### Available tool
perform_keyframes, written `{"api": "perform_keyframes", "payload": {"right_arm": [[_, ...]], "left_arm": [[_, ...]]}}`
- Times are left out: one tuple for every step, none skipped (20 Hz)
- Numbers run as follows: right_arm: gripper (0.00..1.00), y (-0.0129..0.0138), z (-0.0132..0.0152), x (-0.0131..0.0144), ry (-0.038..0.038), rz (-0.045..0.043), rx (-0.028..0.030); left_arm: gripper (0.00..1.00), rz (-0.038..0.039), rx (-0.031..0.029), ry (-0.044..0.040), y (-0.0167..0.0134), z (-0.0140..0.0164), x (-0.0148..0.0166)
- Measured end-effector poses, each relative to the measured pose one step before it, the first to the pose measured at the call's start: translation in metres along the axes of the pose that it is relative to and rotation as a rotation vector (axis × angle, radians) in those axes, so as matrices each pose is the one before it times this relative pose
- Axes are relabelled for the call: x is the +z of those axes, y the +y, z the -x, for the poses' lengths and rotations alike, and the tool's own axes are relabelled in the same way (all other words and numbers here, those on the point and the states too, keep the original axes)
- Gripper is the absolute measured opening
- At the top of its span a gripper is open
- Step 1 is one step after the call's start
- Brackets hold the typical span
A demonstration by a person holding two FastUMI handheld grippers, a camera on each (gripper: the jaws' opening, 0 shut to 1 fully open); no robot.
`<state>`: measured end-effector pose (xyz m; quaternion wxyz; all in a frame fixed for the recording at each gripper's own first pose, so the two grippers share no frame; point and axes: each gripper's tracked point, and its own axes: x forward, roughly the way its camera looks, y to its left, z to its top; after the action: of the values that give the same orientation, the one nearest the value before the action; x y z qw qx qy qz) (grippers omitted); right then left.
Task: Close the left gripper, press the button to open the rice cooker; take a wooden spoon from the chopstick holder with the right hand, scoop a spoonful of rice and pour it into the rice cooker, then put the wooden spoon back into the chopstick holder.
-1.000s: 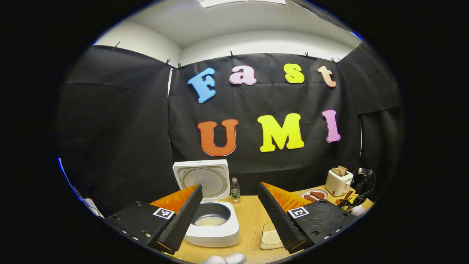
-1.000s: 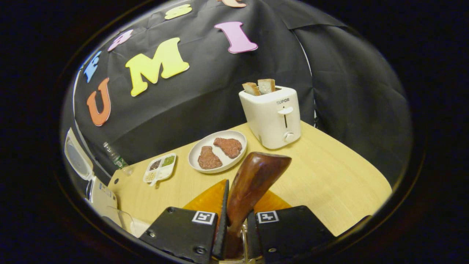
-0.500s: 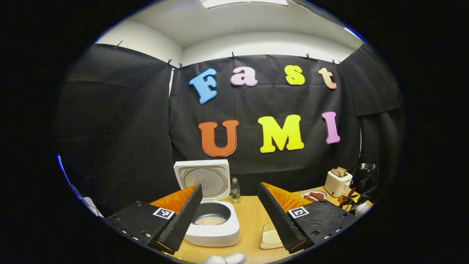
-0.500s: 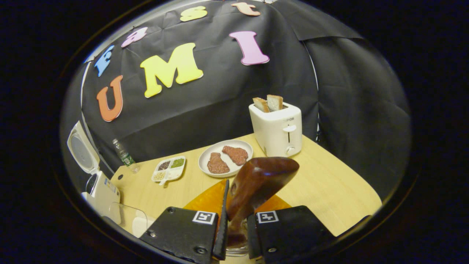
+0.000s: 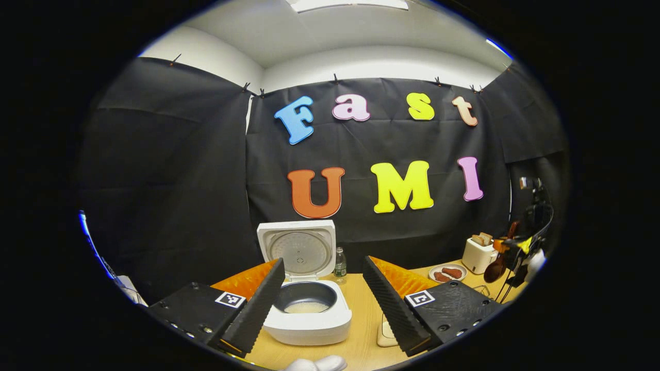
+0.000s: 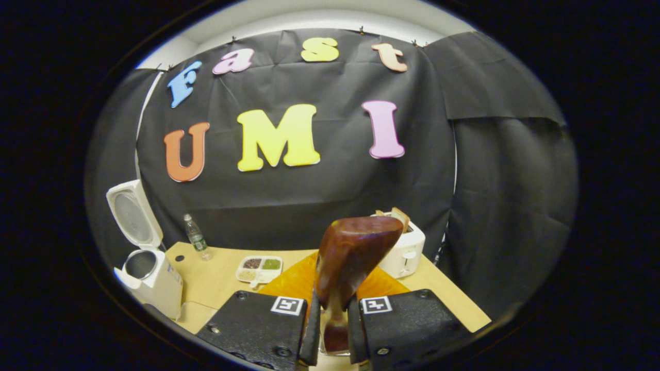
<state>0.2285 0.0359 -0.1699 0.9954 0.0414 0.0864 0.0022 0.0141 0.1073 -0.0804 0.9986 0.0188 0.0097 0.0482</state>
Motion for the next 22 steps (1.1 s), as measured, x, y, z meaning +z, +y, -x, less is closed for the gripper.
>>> {"api": "perform_keyframes", "payload": {"right_arm": [[0.28, 0.0167, 0.00415, 0.00898, -0.01606, 0.00399, 0.026], [0.28, 0.01548, 0.00262, 0.00474, -0.00096, 0.00708, 0.01308], [0.28, 0.01514, 0.00165, -0.00175, 0.00092, 0.00069, 0.02378], [0.28, 0.01562, 0.00049, -0.00175, 0.006, -0.00043, 0.01487], [0.28, 0.01703, -0.00092, -0.00414, 0.00286, 0.00036, 0.02412], [0.28, 0.01511, -0.00062, -0.0062, 0.01026, 0.00793, 0.01635], [0.28, 0.01396, -0.00066, -0.00799, 0.00412, -0.00106, 0.02059], [0.28, 0.0148, -0.00195, -0.00826, 0.01107, 0.00532, 0.0154], [0.28, 0.01233, -0.00248, -0.01107, 0.00911, 0.01407, 0.01402], [0.28, 0.01045, -0.00444, -0.01064, 0.01307, 0.01075, 0.0046], [0.28, 0.00807, -0.00543, -0.01314, 0.01451, 0.01067, -0.00254], [0.28, 0.00658, -0.00424, -0.01202, 0.00971, 0.01856, -0.0039], [0.28, 0.00604, -0.00483, -0.01151, 0.01601, 0.01249, -0.0058], [0.28, 0.00551, -0.00508, -0.0107, 0.00605, 0.00987, -0.00274], [0.28, 0.00287, -0.00575, -0.01253, 0.01875, 0.01048, -0.00354], [0.28, 0.00374, -0.00481, -0.01048, 0.01647, 0.01568, -0.00585], [0.28, 0.00193, -0.00487, -0.00938, 0.00899, 0.02947, -0.00991], [0.28, 0.00193, -0.00478, -0.00712, 0.00799, 0.03707, -0.01217], [0.28, 0.00355, -0.00314, -0.00538, 0.0027, 0.03581, -0.00619], [0.28, 0.00556, -0.00315, -0.00702, 0.00301, 0.04118, -0.00563], [0.28, 0.00469, -0.0027, -0.00745, 0.01103, 0.04997, -0.00403], [0.28, 0.00435, -0.00204, -0.00652, 0.00775, 0.04847, -0.00548]], "left_arm": [[0.97, 0.00159, -0.00002, 0.00221, 0.00125, 0.00034, -0.00216], [0.97, 0.00314, 0.00036, 0.00189, 0.00174, 0.00072, -0.00188], [0.97, 0.0042, 0.0033, -0.00088, 0.00292, 0.00159, -0.00107], [0.97, 0.00706, 0.00147, 0.00271, 0.00221, 0.00129, -0.00063], [0.97, 0.00542, -0.00047, 0.0006, -0.00057, 0.00006, -0.00189], [0.97, -0.00154, 0.00342, -0.00236, 0.00257, 0.00048, 0.00053], [0.97, -0.00358, 0.00337, 0.00162, 0.00299, 0.00048, -0.00093], [0.97, 0.00157, 0.00154, -0.00121, 0.00179, 0.00179, -0.00112], [0.97, 0.00004, 0.0022, -0.00233, 0.00226, 0.0006, 0.00126], [0.97, -0.00238, 0.00229, 0.00101, 0.002, 0.00093, 0.0003], [0.97, -0.00308, 0.00266, 0.00404, 0.00157, -0.00065, -0.00183], [0.97, 0.00238, -0.00008, 0.0006, 0.0003, 0.00026, -0.00017], [0.97, 0.00205, 0.00139, 0.00261, 0.0008, -0.00075, -0.00077], [0.97, -0.00085, 0.00196, 0.00218, 0.00189, 0.00035, -0.00054], [0.97, -0.00307, 0.0037, 0.0006, 0.00281, -0.00092, -0.00103], [0.97, -0.00432, 0.00432, 0.00367, 0.00237, 0.0012, -0.00181], [0.97, -0.00376, 0.00369, 0.0028, 0.00176, 0.00234, -0.00201], [0.97, -0.00529, 0.00511, 0.00398, 0.00216, 0.00277, -0.00146], [0.97, -0.00389, 0.00254, 0.00532, 0.0017, 0.00068, -0.00229], [0.97, -0.00281, 0.00192, 0.00315, 0.00147, -0.00009, -0.00174], [0.97, -0.00235, 0.00191, 0.00499, 0.00034, -0.00149, -0.00183], [0.97, 0.0018, 0.00361, 0.00516, 0.00114, -0.00066, -0.00265]]}}
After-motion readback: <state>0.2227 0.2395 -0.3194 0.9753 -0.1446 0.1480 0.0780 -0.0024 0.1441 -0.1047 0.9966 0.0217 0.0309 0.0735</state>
